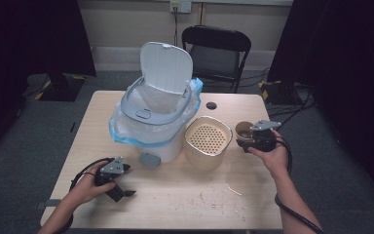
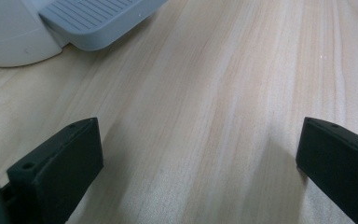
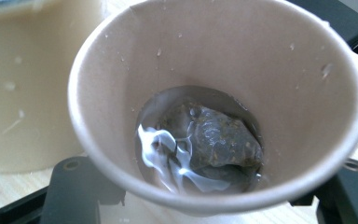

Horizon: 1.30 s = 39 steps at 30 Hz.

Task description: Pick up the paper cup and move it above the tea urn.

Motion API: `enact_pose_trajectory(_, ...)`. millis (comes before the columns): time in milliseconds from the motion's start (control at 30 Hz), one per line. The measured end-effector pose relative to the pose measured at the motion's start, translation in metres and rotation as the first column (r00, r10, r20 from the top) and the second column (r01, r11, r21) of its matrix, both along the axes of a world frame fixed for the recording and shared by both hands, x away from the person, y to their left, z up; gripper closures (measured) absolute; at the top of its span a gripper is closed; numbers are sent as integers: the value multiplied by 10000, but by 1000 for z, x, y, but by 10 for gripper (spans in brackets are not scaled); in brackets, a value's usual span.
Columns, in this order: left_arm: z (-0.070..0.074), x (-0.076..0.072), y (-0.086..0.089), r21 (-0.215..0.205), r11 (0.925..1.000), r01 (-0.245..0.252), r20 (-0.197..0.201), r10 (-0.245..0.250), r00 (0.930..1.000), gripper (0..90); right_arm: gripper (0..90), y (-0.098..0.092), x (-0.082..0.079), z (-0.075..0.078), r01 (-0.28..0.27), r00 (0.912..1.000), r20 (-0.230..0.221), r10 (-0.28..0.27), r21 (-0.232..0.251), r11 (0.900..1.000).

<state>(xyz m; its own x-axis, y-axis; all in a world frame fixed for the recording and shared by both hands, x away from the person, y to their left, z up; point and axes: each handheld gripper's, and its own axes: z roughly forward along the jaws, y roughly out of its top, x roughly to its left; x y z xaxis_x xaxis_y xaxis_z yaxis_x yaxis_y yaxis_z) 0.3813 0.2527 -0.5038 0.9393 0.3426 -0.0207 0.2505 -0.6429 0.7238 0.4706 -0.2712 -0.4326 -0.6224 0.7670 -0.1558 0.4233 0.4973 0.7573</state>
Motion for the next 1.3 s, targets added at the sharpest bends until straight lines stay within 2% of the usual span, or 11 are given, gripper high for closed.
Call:
enact_pose_trajectory(367,0,0,0,9,10000,2,6,-2,10000,0,323,6,11,7,-31,10000,72,32,-21,10000)
enact_pose_trajectory(567,0,0,0,7,10000,7,5,-7,10000,0,325,3,19,11,-300,9994,153,302,-123,9995)
enact_pose_trajectory(667,0,0,0,2,10000,0,2,0,10000,0,326,-1,24,13,-258,9996,149,253,307,9992)
enact_pose_trajectory(733,0,0,0,12,10000,9,11,-9,10000,0,326,-1,25,14,-295,9995,159,290,332,9990)
enact_pose_trajectory(867,0,0,0,1,10000,-2,-1,2,10000,0,326,1,29,15,-298,9995,84,296,215,9993)
enact_pose_trajectory(1167,0,0,0,11,10000,4,7,-4,10000,0,327,10,36,24,-452,9986,259,451,37,9990)
enact_pose_trajectory(1300,0,0,0,-2,10000,-2,0,2,10000,0,327,14,38,29,-504,9976,462,512,-202,9985)
